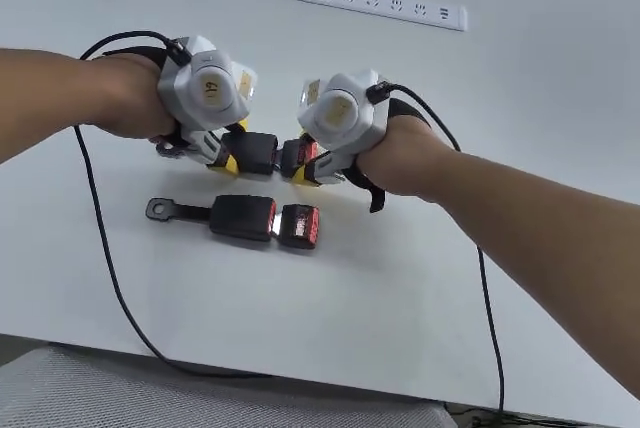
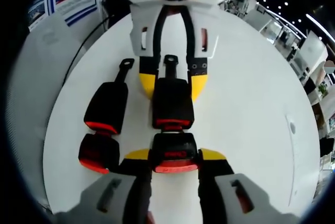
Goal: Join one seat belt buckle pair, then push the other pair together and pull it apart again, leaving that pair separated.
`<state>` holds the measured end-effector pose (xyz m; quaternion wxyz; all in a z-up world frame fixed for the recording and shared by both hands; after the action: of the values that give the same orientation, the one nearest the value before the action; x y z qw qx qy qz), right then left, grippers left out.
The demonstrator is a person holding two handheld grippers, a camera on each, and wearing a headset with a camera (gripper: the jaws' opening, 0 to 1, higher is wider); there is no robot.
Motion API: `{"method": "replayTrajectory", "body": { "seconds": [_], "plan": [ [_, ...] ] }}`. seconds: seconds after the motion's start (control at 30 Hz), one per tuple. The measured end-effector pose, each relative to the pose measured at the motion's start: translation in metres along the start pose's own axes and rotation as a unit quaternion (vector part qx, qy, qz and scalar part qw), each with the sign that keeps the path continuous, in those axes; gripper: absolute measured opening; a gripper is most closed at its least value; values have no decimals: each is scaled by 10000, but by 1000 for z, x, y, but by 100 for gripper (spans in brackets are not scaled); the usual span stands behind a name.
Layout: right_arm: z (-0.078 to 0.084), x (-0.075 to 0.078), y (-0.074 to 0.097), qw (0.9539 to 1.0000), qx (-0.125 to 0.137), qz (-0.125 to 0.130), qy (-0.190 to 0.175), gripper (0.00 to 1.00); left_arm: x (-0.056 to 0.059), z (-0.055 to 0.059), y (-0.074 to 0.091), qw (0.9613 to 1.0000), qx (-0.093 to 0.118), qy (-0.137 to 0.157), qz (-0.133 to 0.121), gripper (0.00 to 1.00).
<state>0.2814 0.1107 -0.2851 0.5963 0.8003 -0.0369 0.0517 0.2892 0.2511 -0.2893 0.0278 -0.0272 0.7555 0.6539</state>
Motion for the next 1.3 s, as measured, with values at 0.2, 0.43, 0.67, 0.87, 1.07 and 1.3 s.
{"method": "replayTrajectory", "body": {
  "seconds": [0.2,0.43,0.67,0.87,1.07,1.3],
  "plan": [
    [12,2,2,9999,46,-38,-99,33,0,0,1,10000,-18,30,22,31],
    [18,1,5,9998,136,-68,-93,33,2,0,2,10000,21,84,0,31],
    [27,1,5,9997,165,-47,-193,34,3,0,3,10000,-3,40,10,31],
    [49,-2,13,9995,155,-57,-266,34,2,-1,2,10000,-15,14,-15,31],
    [72,-7,22,9995,57,-22,-321,34,2,0,1,10000,-25,0,2,32],
    [106,-11,35,9987,-170,14,-476,35,4,-1,3,10000,-48,16,-25,32]
  ]
}}
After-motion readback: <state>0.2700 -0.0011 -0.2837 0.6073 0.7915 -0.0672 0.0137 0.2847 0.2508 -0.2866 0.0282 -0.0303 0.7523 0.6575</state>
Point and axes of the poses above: the centre of the closed fingertips' face, and the gripper's own axes: y roughly backward along the fingers, x roughly to its right, z roughly out of its underside, the point moved 9 cm from there along y, roughly backward along the fingers, and after that the axes turned 15 degrees about -x, right-handed, at the moved point
